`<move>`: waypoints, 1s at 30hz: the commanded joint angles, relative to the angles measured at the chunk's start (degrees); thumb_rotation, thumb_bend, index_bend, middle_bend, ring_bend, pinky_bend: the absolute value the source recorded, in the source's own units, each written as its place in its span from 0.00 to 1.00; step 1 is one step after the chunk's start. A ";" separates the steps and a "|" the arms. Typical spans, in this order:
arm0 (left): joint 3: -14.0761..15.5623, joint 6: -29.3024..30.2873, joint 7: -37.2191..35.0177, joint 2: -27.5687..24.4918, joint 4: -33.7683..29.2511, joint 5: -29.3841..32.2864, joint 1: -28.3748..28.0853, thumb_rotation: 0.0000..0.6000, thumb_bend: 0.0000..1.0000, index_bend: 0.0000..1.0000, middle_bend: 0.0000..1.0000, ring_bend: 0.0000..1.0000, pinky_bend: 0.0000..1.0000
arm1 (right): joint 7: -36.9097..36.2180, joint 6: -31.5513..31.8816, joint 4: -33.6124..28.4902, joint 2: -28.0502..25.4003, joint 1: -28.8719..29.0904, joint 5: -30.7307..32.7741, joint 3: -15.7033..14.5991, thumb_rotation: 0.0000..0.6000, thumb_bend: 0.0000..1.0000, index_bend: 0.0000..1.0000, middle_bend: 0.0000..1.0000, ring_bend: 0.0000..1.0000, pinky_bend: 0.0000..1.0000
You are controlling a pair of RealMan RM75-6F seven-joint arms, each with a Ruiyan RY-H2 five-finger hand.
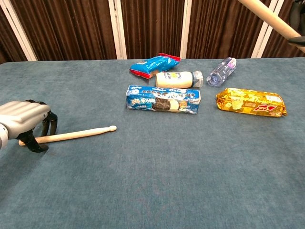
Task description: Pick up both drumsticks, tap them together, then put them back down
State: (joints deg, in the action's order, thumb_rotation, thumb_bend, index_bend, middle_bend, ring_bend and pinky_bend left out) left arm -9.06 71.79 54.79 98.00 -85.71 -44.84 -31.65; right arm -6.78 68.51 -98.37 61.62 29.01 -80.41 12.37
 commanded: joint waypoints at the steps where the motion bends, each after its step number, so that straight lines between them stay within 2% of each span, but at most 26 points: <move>1: 0.12 0.50 0.50 0.49 0.43 0.43 -0.28 1.00 0.37 0.49 0.48 0.08 0.00 | -0.14 -0.01 0.19 -0.01 -0.09 -0.01 -0.07 1.00 0.47 0.77 0.66 0.45 0.04; 30: 0.79 4.14 5.28 2.24 -0.58 3.20 -1.94 1.00 0.37 0.53 0.54 0.10 0.00 | -0.18 0.16 0.76 -0.26 -0.44 -0.25 -0.17 1.00 0.47 0.77 0.66 0.45 0.04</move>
State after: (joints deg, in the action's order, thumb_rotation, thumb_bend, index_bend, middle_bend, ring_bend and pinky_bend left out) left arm -8.29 75.88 60.01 100.21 -86.27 -41.67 -33.56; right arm -6.96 68.69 -97.63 61.38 28.55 -80.68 12.17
